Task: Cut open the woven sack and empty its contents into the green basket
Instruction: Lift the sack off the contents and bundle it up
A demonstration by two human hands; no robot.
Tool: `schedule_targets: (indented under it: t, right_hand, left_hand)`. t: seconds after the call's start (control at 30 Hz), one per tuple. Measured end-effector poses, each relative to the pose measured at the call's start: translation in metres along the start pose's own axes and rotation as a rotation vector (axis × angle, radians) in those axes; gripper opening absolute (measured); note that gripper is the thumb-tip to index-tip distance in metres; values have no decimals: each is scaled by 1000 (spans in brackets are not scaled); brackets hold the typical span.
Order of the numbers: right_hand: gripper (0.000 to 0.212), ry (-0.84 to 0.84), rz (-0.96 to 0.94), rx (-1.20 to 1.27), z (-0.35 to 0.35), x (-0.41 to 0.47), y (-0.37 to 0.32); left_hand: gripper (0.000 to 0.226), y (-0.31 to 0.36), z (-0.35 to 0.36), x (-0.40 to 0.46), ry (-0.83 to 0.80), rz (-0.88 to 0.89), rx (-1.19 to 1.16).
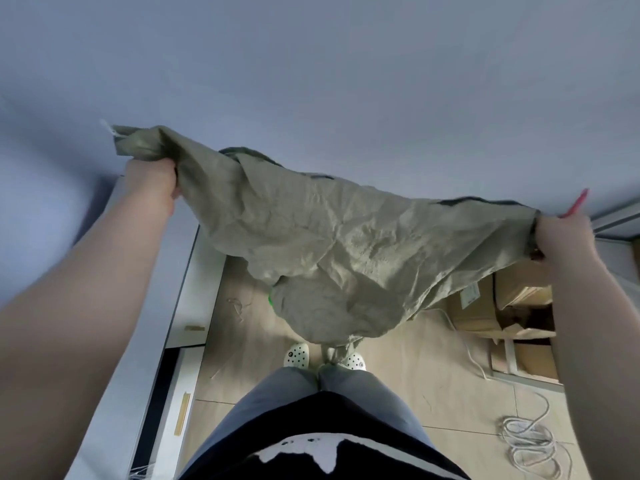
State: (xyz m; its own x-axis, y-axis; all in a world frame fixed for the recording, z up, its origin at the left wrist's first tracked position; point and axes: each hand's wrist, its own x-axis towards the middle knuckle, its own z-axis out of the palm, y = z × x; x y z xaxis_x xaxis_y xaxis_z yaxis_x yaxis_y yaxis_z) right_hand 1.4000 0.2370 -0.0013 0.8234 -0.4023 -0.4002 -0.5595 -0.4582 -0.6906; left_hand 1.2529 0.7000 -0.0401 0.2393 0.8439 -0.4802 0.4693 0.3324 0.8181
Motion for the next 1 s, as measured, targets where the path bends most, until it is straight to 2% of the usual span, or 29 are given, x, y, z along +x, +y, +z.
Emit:
schedule_targets:
  t: [0.07,0.13,0.23,0.3,0.37,0.4,0.47,0.5,0.57,0.67,0.73,0.77,0.83,0.9,0.97,1.0]
  right_hand:
    - [15,-204,51,48,11,-10,-16]
    - [7,-469,56,192,27,-27,-30]
    - [11,-795,-60,392,53,-66,-47]
    - [29,-834,-334,277,65,-86,-54]
    - [36,-822,-733,-116,68,-99,-61]
    - [34,-806,-863,-272,68,-103,-64]
    - [35,-721,-950,-294,72,-110,-71]
    - [37,-690,-881,-170,76,-112,-74]
    - [41,-718,-567,154,85,-113,-79]
    - [41,-983,-163,422,87,-105,-83]
    - [37,-1139,-52,516,83,-102,-82]
    - [35,-1143,-59,515,84,-102,-80]
    - [38,-1011,-142,477,91,-102,-73]
    - [36,-805,-170,493,97,-104,-67]
    - [30,-716,-190,517,99,-102,-64]
    - [27,-715,-209,536,96,-102,-64]
  left_hand:
    - [25,14,16,-19,-151,-53,-230]
    - [34,24,37,-53,-381,-48,-374]
    - [51,15,62,-102,-655,118,-310]
    - [57,5,73,-125,-688,227,-130]
    - [53,4,76,-136,-614,356,29]
    - [50,7,76,-139,-577,398,66]
    - [43,12,75,-146,-577,502,156]
    - [39,13,77,-154,-598,588,221]
    - [31,11,79,-173,-638,801,297]
    - [35,-7,76,-190,-568,1185,426]
    - [39,-24,73,-187,-453,1409,627]
    - [38,-32,72,-186,-418,1478,698]
    - [35,-44,73,-186,-426,1554,760]
    - [34,-48,72,-187,-533,1541,706]
    - [38,-48,68,-186,-636,1394,509]
    - [47,-49,66,-184,-643,1292,404]
